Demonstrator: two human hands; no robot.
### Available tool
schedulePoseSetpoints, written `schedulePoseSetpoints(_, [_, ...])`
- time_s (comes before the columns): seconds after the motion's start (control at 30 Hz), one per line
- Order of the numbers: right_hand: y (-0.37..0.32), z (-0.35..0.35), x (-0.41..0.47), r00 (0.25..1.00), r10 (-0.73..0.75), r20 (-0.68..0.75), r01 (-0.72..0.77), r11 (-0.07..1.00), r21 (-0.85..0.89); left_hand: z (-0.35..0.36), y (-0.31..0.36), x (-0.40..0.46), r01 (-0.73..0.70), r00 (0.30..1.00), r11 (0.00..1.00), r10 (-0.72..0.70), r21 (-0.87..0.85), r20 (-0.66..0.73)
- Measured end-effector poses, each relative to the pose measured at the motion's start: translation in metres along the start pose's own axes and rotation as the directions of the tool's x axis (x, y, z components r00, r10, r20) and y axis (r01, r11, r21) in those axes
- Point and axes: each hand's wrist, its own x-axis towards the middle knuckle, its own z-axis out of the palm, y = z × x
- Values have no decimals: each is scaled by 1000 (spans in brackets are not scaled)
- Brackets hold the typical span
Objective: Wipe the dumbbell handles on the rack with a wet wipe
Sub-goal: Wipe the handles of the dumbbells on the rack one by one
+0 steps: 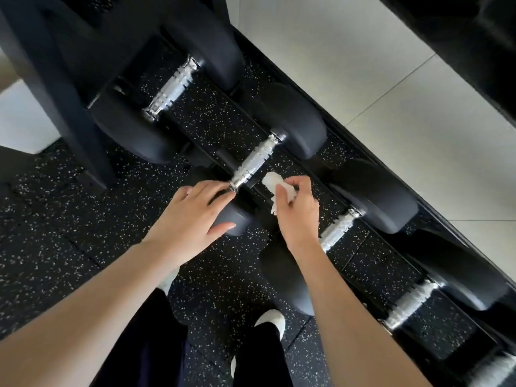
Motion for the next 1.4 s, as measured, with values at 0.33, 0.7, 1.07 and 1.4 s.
schedulePoseSetpoints(0.33, [-45,68,59,824,254,-507,-66,931,359,4,-55,14,-138,988,984,144,-116,47])
schedulePoseSetpoints(0.7, [-48,86,71,704,530,-472,-267,815,515,4,-71,18,-238,967,963,248,-129,64])
schedulePoseSetpoints(1.07, [-56,89,86,614,650,-448,-191,673,715,10,-66,15,-205,977,974,209,-93,39])
schedulePoseSetpoints(1.4, [-45,70,69,897,304,-320,-254,949,187,12,-64,14,-178,982,981,182,-82,44])
